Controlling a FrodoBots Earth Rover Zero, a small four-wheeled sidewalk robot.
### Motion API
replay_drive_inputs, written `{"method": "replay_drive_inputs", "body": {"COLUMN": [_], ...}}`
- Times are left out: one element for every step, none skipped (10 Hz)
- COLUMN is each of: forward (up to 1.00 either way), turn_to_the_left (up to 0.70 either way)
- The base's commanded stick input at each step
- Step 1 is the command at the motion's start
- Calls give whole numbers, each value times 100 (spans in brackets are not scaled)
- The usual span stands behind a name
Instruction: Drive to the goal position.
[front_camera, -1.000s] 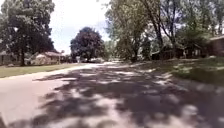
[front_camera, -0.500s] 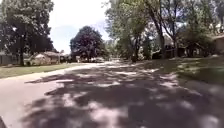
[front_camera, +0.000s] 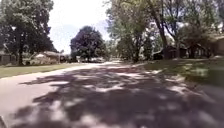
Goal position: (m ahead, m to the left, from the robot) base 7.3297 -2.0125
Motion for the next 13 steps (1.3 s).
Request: {"method": "replay_drive_inputs", "body": {"forward": [70, 70, 70, 70, 70, 70, 70, 70, 70, 70, 70, 70, 70], "turn_to_the_left": [0, 0, 0, 0, 0, 0, 0, 0, 0, 0, 0, 0, 0]}}
